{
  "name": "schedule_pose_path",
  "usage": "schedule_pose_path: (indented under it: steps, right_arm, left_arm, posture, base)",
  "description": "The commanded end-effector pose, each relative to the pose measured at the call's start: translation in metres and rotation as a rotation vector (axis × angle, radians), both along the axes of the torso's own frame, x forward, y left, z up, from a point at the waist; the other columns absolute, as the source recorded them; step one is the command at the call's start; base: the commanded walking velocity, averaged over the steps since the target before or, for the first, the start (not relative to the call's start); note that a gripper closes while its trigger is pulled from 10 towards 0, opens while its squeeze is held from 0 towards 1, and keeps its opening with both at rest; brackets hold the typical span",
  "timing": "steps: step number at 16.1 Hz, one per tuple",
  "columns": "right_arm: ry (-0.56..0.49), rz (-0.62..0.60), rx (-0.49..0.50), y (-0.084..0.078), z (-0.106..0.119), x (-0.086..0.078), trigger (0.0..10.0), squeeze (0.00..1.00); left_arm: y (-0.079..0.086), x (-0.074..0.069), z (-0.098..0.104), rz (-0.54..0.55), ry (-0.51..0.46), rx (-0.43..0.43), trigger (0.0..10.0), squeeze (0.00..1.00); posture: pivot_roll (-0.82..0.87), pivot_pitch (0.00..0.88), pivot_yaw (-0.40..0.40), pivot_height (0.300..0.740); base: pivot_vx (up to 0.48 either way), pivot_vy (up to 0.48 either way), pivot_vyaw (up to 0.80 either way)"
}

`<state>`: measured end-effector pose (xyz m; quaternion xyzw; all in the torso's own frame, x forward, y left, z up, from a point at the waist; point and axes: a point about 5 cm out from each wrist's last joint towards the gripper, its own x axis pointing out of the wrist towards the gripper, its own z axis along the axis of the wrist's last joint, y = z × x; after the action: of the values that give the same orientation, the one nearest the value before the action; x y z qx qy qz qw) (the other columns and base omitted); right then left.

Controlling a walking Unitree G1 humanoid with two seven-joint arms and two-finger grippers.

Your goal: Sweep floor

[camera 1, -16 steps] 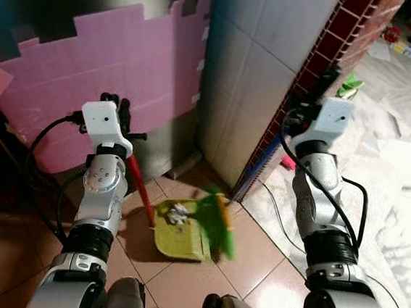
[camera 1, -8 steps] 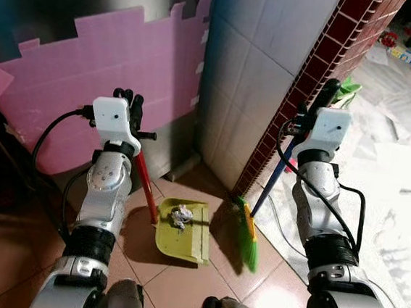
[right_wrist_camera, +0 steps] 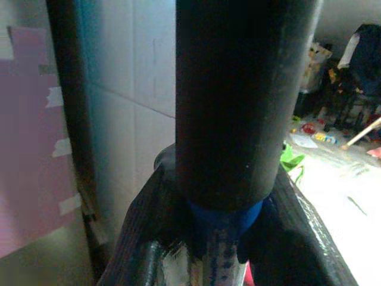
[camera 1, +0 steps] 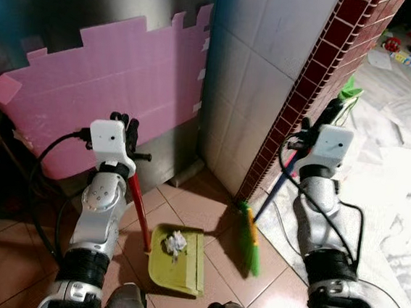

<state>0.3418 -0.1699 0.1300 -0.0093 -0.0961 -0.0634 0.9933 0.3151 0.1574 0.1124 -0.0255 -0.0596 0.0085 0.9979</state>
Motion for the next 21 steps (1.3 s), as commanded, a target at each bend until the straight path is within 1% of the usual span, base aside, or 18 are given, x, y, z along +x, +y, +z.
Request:
schedule_pose_path:
  steps: [1, 3, 6, 10, 16, 21]
  right_arm:
    - [0.017, 0.005, 0.006, -0.0010, -0.0032, -0.0023, 10.0, 0.00]
    - [0.021, 0.012, 0.004, 0.0003, -0.0037, -0.0014, 10.0, 0.00]
    - [0.033, 0.007, 0.010, -0.0029, -0.0046, -0.0005, 10.0, 0.00]
    - [0.047, 0.010, 0.008, -0.0040, -0.0073, -0.0021, 10.0, 0.00]
    - [0.052, 0.014, 0.007, -0.0034, -0.0076, -0.0009, 10.0, 0.00]
    - [0.054, 0.014, 0.007, -0.0018, -0.0076, 0.0003, 10.0, 0.00]
  left_arm:
    - [-0.0038, 0.0017, 0.0160, 0.000, -0.066, -0.018, 10.0, 0.00]
    - [-0.0047, 0.0007, 0.0155, 0.004, -0.062, -0.025, 10.0, 0.00]
    - [-0.0069, 0.0012, 0.0173, -0.009, -0.058, -0.023, 10.0, 0.00]
    - [-0.0049, 0.0021, 0.0190, -0.006, -0.055, -0.025, 10.0, 0.00]
    - [-0.0090, 0.0013, 0.0180, -0.021, -0.048, -0.029, 10.0, 0.00]
    - [-0.0109, 0.0023, 0.0195, -0.028, -0.047, -0.026, 10.0, 0.00]
  posture:
    - [0.03, 0.000, -0.044, 0.740]
    - [0.03, 0.000, -0.046, 0.740]
    - [0.02, 0.000, -0.043, 0.740]
    - [0.02, 0.000, -0.043, 0.740]
    - [0.02, 0.000, -0.041, 0.740]
    - [0.02, 0.000, -0.035, 0.740]
  base:
    - [0.000, 0.000, -0.80]
    - [0.000, 0.000, -0.80]
    - [0.000, 0.274, -0.45]
    - [0.000, 0.379, -0.40]
    - [0.000, 0.469, -0.34]
    - [0.000, 0.313, -0.40]
